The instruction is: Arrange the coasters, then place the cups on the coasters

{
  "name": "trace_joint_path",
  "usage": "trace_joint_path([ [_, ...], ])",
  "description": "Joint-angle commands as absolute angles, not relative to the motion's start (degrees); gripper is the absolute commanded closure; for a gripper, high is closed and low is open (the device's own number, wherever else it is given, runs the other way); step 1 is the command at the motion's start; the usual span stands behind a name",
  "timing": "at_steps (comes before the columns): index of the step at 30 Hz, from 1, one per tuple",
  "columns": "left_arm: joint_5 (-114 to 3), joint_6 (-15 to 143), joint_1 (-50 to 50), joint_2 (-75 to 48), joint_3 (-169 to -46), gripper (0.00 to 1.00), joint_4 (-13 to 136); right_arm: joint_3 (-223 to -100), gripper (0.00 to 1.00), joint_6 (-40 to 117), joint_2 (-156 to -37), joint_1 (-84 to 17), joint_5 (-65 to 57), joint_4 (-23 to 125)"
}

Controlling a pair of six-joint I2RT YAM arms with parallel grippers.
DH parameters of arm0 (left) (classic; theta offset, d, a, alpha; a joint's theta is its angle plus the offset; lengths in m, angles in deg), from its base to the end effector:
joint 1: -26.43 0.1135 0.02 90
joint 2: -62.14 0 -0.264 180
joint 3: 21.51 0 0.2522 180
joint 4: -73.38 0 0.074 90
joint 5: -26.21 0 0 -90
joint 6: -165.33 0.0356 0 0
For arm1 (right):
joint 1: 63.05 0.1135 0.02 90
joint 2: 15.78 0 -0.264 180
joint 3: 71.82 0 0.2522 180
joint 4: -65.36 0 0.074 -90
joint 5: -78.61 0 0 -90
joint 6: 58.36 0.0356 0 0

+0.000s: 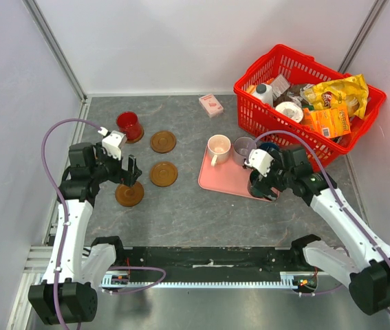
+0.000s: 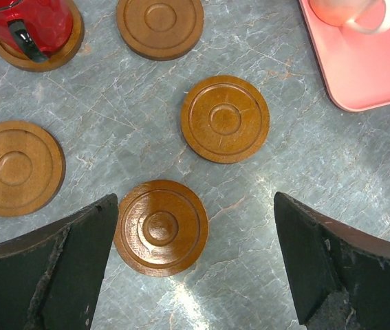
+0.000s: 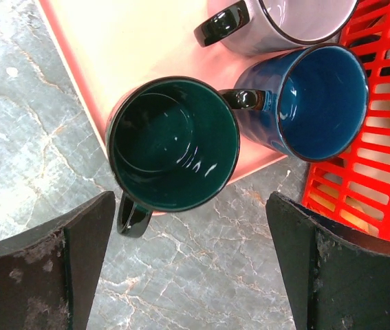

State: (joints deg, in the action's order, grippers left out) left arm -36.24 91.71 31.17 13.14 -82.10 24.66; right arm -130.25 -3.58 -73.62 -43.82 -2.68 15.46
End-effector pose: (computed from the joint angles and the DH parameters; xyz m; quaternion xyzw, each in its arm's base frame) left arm 0.1788 -0.0017 0.2997 0.1936 0.8545 -0.1304 0.4641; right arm 0.1898 0.0719 0.2568 -0.4512 0.8193 0.0223 0.3532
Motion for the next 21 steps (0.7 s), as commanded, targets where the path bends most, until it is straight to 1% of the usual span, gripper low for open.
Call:
trace_joint_path([
  [1, -36.5, 92.3, 31.3, 13.2, -82.2, 0.00, 26.5, -134.0, 0.02, -6.6, -68.5, -44.6, 1.7, 8.9],
  [5, -36.9, 92.3, 31.4, 14.0, -81.6, 0.00, 27.3, -133.4, 0.02, -11.2, -67.5, -44.7, 3.2, 2.0],
  [8, -36.8, 92.3, 31.4, 13.8, -81.9, 0.00, 26.8, -129.7, 0.02, -12.1, -68.0, -44.9, 1.0, 1.9],
  [12, -36.9, 92.2, 31.7, 14.5, -81.5, 0.00, 27.4, -125.7, 0.02, -11.3, -70.8, -45.5, 1.0, 4.8],
  [19, -36.9, 92.1, 32.2, 14.8, -81.3, 0.00, 27.4, -124.0, 0.02, -6.9, -76.1, -47.1, 0.6, 11.8],
  [21, -36.7, 92.1, 32.2, 14.1, -81.6, 0.00, 27.2, -124.5, 0.06, -6.4, -77.5, -47.3, 1.5, 11.7],
])
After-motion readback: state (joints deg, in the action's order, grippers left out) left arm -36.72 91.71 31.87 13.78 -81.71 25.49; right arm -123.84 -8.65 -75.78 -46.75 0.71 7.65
